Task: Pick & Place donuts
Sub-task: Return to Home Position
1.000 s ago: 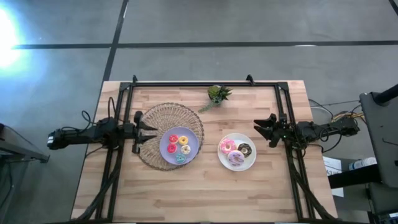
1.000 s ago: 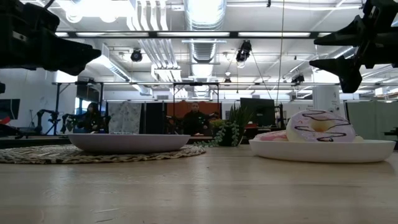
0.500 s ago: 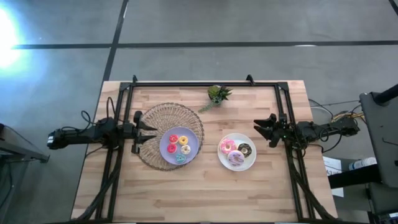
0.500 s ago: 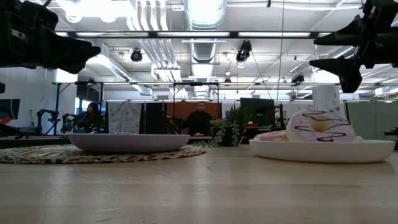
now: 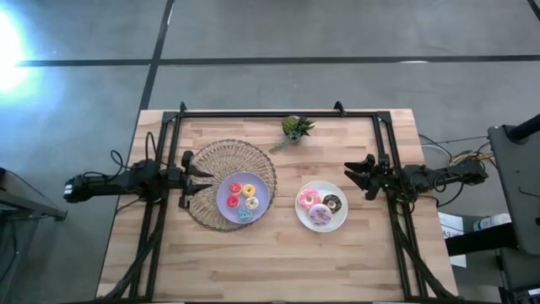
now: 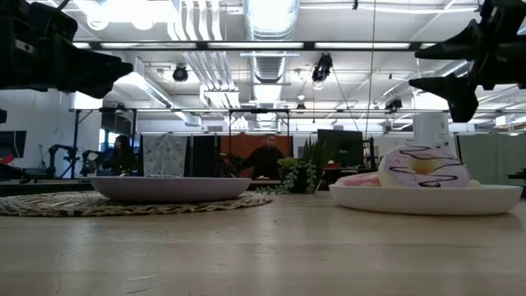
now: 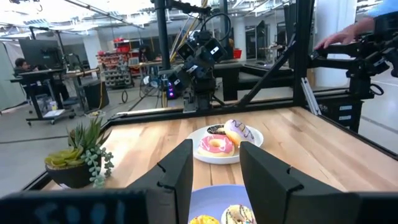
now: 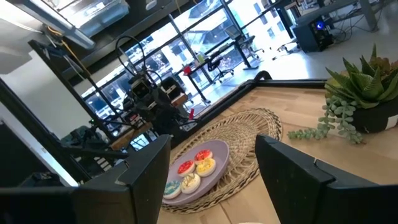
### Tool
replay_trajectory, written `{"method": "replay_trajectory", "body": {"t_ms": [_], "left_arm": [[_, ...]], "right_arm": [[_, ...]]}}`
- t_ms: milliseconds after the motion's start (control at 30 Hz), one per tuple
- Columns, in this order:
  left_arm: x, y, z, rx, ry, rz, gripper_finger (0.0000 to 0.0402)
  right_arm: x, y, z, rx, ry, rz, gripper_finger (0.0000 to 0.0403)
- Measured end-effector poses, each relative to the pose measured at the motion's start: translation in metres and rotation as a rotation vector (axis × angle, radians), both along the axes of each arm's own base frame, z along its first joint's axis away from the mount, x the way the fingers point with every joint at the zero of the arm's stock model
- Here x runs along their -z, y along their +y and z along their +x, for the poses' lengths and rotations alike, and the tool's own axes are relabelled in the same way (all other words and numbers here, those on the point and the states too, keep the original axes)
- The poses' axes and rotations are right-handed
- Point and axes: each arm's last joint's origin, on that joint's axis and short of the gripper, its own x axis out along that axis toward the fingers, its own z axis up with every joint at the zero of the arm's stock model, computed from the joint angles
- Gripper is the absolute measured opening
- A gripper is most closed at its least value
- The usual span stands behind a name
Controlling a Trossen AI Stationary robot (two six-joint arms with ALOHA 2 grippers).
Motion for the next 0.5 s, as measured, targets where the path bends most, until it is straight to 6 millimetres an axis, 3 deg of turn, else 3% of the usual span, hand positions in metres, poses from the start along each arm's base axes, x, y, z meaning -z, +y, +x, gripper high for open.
{"method": "replay_trajectory", "body": {"t_ms": [133,267,500], "left_arm": [[-0.0001,0.0000,0.0000,0.000,-0.001,0.000,0.0108],[-0.0002,0.0000,0.0000,0.000,-0.001,0.000,0.0108],[-0.0002,0.0000,0.0000,0.000,-0.001,0.000,0.0108]], "right_arm": [[-0.0010,-0.0005,-0.0009,0.003,-0.008,-0.015,0.0228],[0.0007,-0.0003,-0.0001,-0.032,0.049,-0.164,0.0228],[0.0004,-0.0044,0.0021,-0.271,0.054,-0.442,0.0228]]}}
